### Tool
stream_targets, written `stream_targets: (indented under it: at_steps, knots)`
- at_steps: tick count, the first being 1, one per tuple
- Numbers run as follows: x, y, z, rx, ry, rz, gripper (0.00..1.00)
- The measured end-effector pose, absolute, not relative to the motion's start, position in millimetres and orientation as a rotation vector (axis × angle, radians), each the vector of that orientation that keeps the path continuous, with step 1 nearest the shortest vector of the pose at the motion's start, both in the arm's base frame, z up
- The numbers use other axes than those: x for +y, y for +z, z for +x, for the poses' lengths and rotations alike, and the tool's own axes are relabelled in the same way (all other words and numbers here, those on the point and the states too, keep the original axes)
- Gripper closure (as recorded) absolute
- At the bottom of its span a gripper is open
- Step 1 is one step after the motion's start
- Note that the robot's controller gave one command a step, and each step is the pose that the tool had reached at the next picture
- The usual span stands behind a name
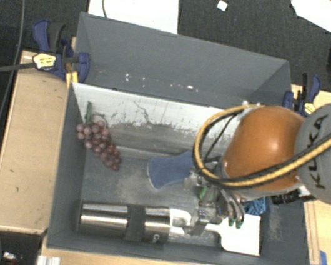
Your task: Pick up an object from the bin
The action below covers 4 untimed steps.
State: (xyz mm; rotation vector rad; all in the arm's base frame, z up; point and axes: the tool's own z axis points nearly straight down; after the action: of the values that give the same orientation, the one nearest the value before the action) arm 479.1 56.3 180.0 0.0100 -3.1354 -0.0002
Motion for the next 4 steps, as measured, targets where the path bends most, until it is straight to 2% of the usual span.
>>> stream_targets:
  at_steps: [1,2,3,4]
  knots:
    - [56,184,481.0,-3.144,-0.001,0.003,0.0]
    - [0,70,478.3,-3.146,-0.001,-0.091,0.0]
    - [-11,71,479.7,-3.155,-0.004,0.144,0.0]
    - [1,71,478.7,-3.15,-0.003,-0.08,0.0]
